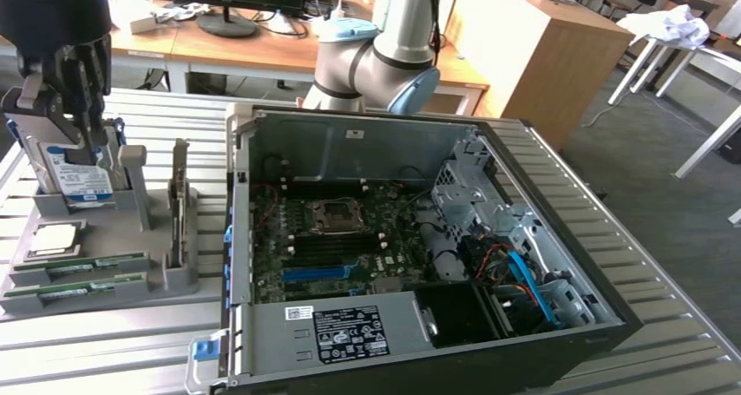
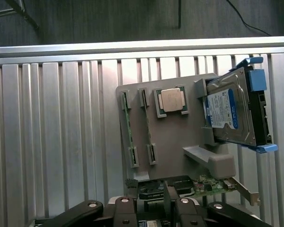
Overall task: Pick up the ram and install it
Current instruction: 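Press down the ram until it locks into place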
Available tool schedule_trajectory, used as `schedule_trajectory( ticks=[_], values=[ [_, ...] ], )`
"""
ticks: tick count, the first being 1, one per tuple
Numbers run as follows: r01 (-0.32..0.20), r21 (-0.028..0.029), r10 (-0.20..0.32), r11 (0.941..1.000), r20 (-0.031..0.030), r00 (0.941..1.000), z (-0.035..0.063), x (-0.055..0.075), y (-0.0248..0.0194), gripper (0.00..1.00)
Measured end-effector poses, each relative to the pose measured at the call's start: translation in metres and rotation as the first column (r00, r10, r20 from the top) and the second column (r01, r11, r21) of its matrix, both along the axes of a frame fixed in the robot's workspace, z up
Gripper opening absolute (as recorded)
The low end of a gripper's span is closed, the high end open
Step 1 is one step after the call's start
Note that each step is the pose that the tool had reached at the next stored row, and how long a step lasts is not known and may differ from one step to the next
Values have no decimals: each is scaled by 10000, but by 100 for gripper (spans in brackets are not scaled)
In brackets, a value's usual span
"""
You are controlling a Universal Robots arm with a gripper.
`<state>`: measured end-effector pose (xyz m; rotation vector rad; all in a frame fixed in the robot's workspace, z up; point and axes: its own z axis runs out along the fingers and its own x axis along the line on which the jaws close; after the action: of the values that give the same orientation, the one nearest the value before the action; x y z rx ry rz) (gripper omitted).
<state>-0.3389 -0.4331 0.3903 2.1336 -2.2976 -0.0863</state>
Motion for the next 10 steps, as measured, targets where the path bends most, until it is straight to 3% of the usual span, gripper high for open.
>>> schedule_trajectory(
  ticks=[10],
  values=[
    [1, -1, -1, 10000, -11, 10000, -64, -52, -2, 36]
  ],
)
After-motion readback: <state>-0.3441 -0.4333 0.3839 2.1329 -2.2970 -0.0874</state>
